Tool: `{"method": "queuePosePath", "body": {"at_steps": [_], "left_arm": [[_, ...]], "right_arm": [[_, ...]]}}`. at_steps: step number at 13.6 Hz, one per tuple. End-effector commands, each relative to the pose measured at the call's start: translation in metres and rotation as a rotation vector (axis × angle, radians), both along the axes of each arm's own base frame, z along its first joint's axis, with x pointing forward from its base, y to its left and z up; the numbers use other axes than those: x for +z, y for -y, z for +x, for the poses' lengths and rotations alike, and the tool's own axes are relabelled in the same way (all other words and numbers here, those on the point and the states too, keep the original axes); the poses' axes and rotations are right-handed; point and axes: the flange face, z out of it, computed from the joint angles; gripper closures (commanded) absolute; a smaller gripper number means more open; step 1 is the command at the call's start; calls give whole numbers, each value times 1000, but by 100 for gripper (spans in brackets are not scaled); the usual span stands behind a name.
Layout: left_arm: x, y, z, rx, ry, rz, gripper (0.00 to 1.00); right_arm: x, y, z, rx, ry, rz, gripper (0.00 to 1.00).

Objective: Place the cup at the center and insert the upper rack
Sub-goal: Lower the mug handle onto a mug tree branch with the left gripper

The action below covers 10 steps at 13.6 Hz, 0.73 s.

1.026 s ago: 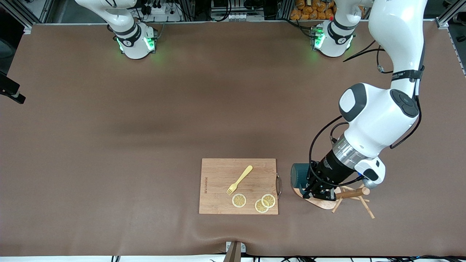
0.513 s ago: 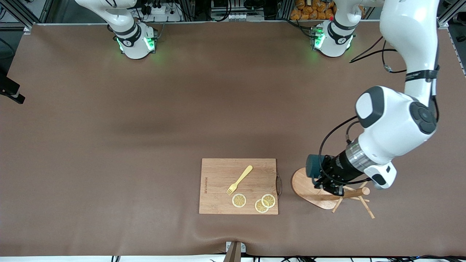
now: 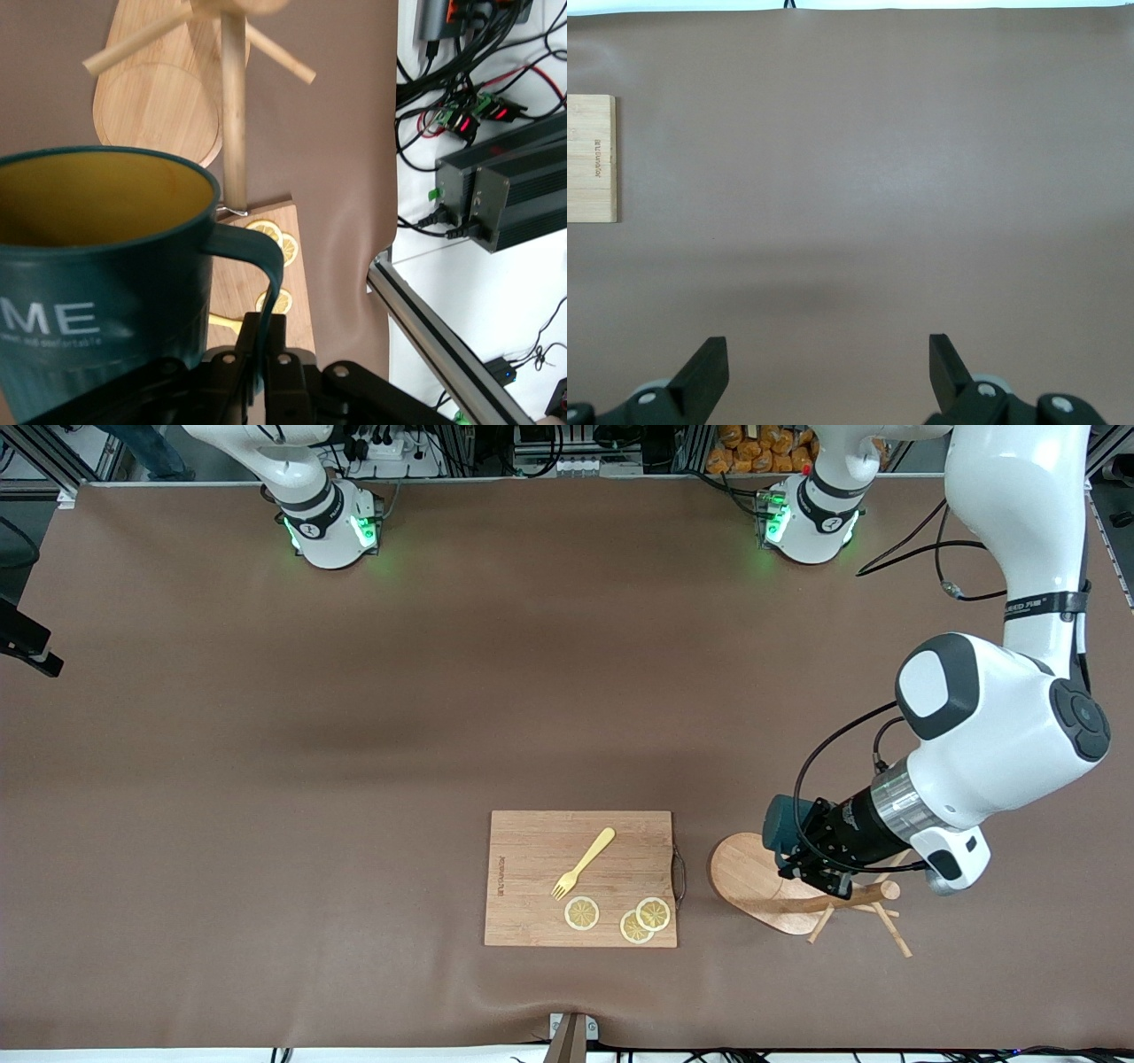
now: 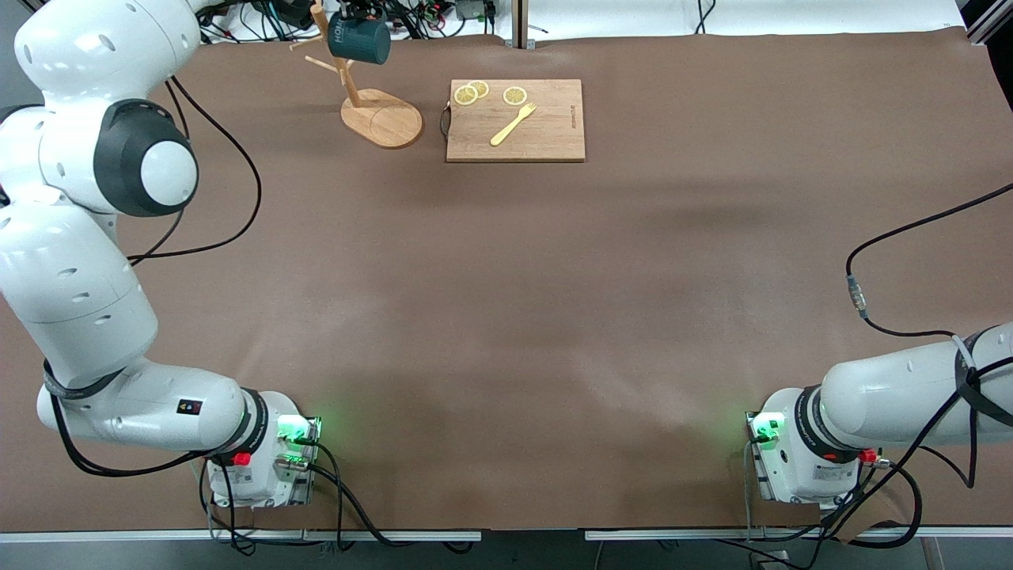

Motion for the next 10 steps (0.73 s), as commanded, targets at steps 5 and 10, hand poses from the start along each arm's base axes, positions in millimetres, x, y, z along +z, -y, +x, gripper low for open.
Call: {"method": "queuePosePath", "body": {"at_steps": [5, 10], "left_arm": [[4, 30, -11, -189, 52, -14, 100], [-10, 25, -3, -272, 97, -83, 100]], "right_arm": [[5, -2, 0, 9, -2, -17, 0], [5, -2, 0, 9, -2, -17, 0]]}}
